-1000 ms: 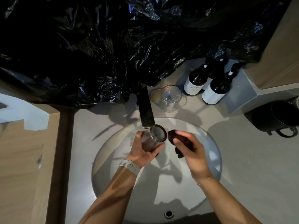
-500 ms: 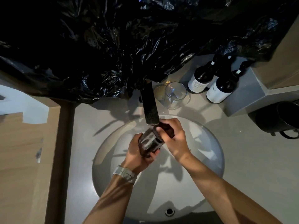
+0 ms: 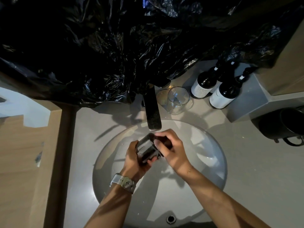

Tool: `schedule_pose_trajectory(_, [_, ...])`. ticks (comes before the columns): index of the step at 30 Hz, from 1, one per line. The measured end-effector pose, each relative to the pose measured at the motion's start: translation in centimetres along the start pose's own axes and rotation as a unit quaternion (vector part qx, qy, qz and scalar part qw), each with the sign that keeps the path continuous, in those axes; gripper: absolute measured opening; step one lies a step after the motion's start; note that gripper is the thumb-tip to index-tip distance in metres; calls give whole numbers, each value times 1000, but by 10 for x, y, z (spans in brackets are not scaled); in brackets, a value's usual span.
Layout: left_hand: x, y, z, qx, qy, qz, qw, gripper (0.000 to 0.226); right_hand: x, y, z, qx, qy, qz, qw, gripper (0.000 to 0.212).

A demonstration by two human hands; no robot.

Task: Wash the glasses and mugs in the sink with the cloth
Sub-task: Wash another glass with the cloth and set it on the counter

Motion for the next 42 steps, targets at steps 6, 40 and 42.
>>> schedule_pose_trajectory(6, [-7,4,5,-20,0,9,1000,40,-32,-12,-7,-10,108,-27,994,17])
schedule_pose_trajectory(40, [-19,25,9,-49,222,-229,947,28,14,-11,13,52,-180,219,958,24])
schedule_pose_trajectory(42, [-14,23,5,-68,209,-220,950,26,16,-3,-1,58,-180,236,953,24])
Point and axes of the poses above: each hand's wrist, its own z-axis away from the middle knuckle, its own y-axis out of the palm, x = y × z, the point moved 6 cm from there along -z, towards the middle knuckle, and after that the axes turned 2 degrees about z, right-handed, at the moved point
